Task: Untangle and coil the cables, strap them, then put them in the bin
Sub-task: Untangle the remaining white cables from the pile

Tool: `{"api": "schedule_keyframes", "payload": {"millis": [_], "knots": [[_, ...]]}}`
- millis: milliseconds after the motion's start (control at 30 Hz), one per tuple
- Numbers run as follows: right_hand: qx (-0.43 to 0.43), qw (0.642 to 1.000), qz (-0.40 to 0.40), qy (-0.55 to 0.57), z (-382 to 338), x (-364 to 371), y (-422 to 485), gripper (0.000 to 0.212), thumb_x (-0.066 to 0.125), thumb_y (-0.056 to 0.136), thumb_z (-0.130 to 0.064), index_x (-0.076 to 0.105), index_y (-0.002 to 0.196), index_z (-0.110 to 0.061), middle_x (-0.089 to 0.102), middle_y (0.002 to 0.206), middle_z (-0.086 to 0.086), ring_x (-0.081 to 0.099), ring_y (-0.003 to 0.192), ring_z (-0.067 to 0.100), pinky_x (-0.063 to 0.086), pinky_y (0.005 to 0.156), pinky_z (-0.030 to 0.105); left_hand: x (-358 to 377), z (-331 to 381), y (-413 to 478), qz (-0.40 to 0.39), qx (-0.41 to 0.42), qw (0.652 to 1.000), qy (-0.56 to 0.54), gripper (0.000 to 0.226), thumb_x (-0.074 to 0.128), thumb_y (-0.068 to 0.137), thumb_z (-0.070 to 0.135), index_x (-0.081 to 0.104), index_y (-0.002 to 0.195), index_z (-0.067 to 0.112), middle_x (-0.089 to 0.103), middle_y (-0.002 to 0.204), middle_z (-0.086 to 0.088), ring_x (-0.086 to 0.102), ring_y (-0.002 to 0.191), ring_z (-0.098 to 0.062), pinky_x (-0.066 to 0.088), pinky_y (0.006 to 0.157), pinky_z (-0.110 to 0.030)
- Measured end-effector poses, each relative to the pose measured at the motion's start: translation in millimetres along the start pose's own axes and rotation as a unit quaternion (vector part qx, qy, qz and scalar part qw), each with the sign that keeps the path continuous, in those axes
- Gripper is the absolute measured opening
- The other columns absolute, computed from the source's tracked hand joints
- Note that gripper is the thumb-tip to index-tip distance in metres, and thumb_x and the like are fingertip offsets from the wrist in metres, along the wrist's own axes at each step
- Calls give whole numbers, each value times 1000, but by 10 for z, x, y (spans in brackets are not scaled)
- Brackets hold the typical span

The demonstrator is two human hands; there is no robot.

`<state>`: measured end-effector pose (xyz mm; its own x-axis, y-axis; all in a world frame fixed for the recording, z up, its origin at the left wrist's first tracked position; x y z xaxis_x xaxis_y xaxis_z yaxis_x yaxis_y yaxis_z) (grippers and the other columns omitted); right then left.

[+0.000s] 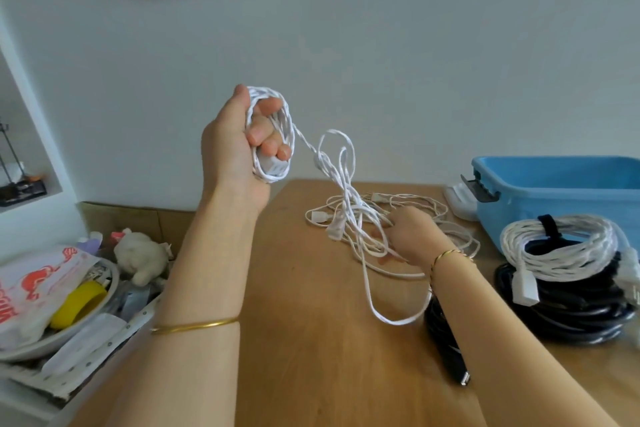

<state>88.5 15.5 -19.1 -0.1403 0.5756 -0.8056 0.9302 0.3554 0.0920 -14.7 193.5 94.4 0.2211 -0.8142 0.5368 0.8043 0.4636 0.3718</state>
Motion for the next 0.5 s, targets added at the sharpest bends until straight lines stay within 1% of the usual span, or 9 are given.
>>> {"api": "schedule_keyframes", "payload": {"millis": [67, 100, 167, 200, 267, 333, 400, 433, 500], "knots": [[-29, 996, -2, 88, -65, -67, -23, 18, 62, 88, -15, 63, 71, -17, 62, 61, 1, 56, 53, 9, 42, 47, 14, -13, 18, -8, -2, 14, 998, 61, 43, 38, 101, 30, 59, 71, 9, 26, 39, 9, 26, 35, -8, 32, 41, -19], [-44, 987, -5, 157, -123, -115, -56, 4, 66, 86, -17, 65, 88, -20, 67, 75, 2, 60, 61, 8, 47, 57, 15, 5, 2, -16, -12, 11, 996, 87, 42, 40, 101, 29, 59, 70, 8, 25, 39, 8, 26, 34, -9, 32, 41, -19], [-66, 965, -20, 253, -214, -184, -92, 39, 70, 83, -15, 58, 119, -22, 65, 106, 3, 64, 89, 11, 52, 82, 25, 63, -60, -32, -39, -5, 993, 114, 42, 40, 100, 28, 60, 70, 7, 24, 39, 7, 25, 33, -9, 31, 41, -19], [-81, 954, -8, 288, -282, -242, -109, 40, 67, 83, -10, 57, 120, -20, 63, 112, 2, 62, 96, 13, 51, 88, 28, 95, -90, -37, -52, -11, 991, 121, 41, 40, 100, 27, 60, 71, 7, 24, 38, 7, 24, 33, -9, 31, 41, -19], [-118, 931, 42, 341, -446, -394, -188, 25, 60, 86, -7, 64, 109, -16, 65, 109, 1, 62, 99, 14, 50, 90, 29, 153, -134, -43, -75, -19, 989, 128, 41, 40, 101, 27, 60, 73, 6, 25, 37, 7, 25, 32, -9, 31, 41, -19], [-142, 926, 65, 343, -572, -459, -252, 17, 62, 88, -22, 67, 103, -15, 68, 102, -2, 62, 98, 12, 51, 88, 29, 184, -146, -52, -92, -26, 987, 130, 41, 39, 101, 28, 60, 75, 5, 25, 36, 7, 25, 32, -8, 31, 41, -19], [-165, 942, 28, 291, -702, -349, -278, 30, 66, 85, -37, 65, 108, -17, 68, 99, -4, 64, 93, 8, 52, 83, 25, 211, -135, -70, -112, -30, 986, 123, 41, 37, 101, 28, 59, 77, 5, 25, 36, 8, 26, 32, -8, 31, 40, -19], [-177, 952, 12, 248, -755, -263, -279, 33, 67, 83, -38, 65, 108, -17, 69, 97, -4, 65, 89, 8, 52, 80, 25, 224, -129, -84, -119, -30, 985, 118, 40, 37, 101, 28, 59, 77, 5, 26, 36, 8, 27, 31, -7, 31, 40, -19], [-196, 967, 8, 163, -828, -118, -283, 24, 68, 83, -32, 66, 99, -13, 67, 85, -4, 62, 75, 9, 49, 71, 25, 238, -124, -98, -122, -28, 985, 121, 39, 38, 101, 28, 59, 77, 5, 26, 36, 8, 27, 32, -8, 31, 41, -19]]}}
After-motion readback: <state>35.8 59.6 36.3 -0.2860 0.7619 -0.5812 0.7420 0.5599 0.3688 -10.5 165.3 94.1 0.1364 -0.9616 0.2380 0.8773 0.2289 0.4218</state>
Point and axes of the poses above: each hand's wrist, its own y-axis towards the middle knuckle, its own x-axis out of the palm, z = x × y, the point moved 8 cm from there along y, towards the middle knuckle
